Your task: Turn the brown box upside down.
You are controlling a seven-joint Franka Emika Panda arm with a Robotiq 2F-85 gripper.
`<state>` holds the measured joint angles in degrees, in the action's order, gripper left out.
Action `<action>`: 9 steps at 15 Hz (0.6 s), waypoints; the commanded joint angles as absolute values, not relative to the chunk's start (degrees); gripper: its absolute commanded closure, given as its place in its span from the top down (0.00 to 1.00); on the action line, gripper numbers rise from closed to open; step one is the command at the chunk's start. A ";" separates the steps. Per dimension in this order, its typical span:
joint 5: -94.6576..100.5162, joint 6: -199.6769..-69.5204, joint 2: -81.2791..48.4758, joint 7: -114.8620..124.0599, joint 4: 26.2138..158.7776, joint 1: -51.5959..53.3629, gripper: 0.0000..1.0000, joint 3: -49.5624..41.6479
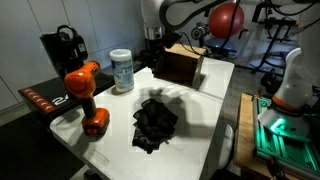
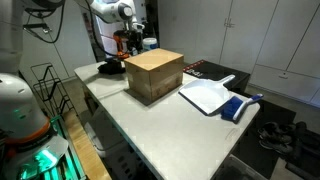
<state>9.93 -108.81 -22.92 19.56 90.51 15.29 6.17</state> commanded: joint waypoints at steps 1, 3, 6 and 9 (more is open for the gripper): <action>10.93 -104.12 -27.94 19.82 84.09 16.80 1.00 5.81; 10.54 -103.01 -26.73 18.98 83.37 17.10 1.00 6.00; 11.47 -99.85 -22.71 16.48 83.83 16.93 1.00 5.93; 10.99 -98.41 -17.76 15.20 85.60 15.83 1.00 6.02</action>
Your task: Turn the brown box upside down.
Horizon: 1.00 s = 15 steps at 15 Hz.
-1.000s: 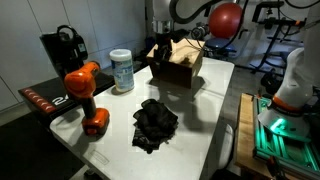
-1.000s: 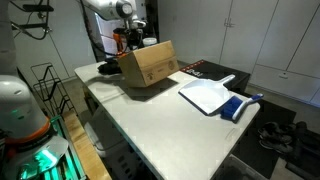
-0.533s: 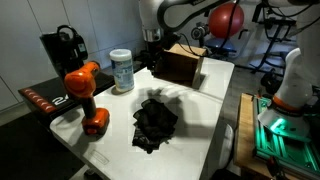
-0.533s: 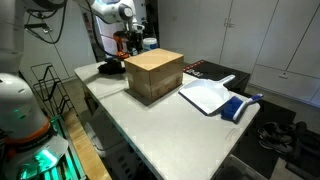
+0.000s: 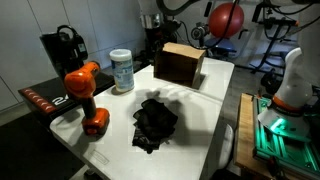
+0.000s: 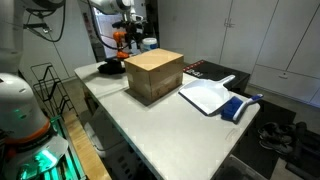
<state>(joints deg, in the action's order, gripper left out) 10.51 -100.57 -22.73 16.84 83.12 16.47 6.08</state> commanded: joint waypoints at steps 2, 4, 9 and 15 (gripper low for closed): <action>10.98 -96.95 -15.78 14.07 86.21 14.71 1.00 5.77; 10.03 -97.98 -14.21 12.11 87.49 12.83 1.00 5.46; 8.50 -101.52 -12.26 7.59 91.40 8.10 1.00 4.20; 13.22 -101.16 -11.14 3.62 96.11 6.47 1.00 3.27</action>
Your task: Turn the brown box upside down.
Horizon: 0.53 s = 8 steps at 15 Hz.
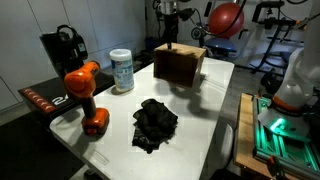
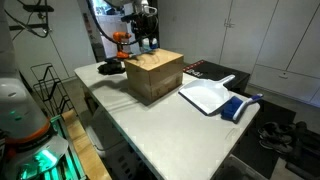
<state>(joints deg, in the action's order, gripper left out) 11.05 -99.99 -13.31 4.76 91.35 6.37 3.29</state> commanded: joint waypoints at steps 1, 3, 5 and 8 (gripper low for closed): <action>14.03 -100.94 -10.79 3.34 96.85 6.48 1.00 3.27; 16.91 -102.12 -9.60 3.16 98.82 6.42 1.00 2.95; 17.26 -104.21 -7.99 3.49 100.62 5.71 1.00 2.81; 13.62 -108.84 -5.67 2.68 103.15 4.55 1.00 2.87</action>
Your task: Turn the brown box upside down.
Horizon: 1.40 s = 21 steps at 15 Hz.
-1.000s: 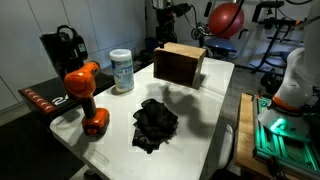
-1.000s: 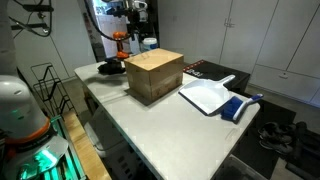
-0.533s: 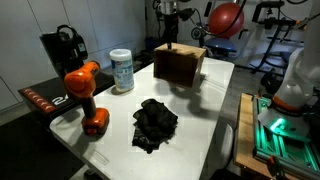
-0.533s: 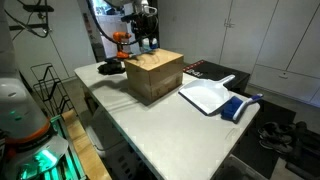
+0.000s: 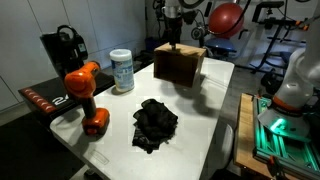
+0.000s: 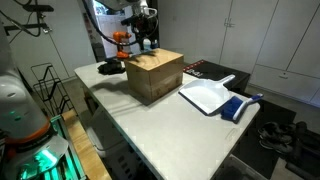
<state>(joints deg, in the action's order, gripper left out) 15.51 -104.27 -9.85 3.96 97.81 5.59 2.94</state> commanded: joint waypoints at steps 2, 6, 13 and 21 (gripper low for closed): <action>14.52 -109.28 -5.56 1.82 104.39 4.37 1.00 2.86; 16.10 -110.06 -4.93 1.36 106.93 3.80 1.00 2.48; 15.48 -111.35 -6.70 1.96 107.67 4.75 1.00 3.58; 16.83 -109.37 -8.96 7.84 106.03 7.48 1.00 5.04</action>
<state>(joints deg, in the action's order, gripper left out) 15.80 -109.91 -8.00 4.10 105.86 6.36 4.55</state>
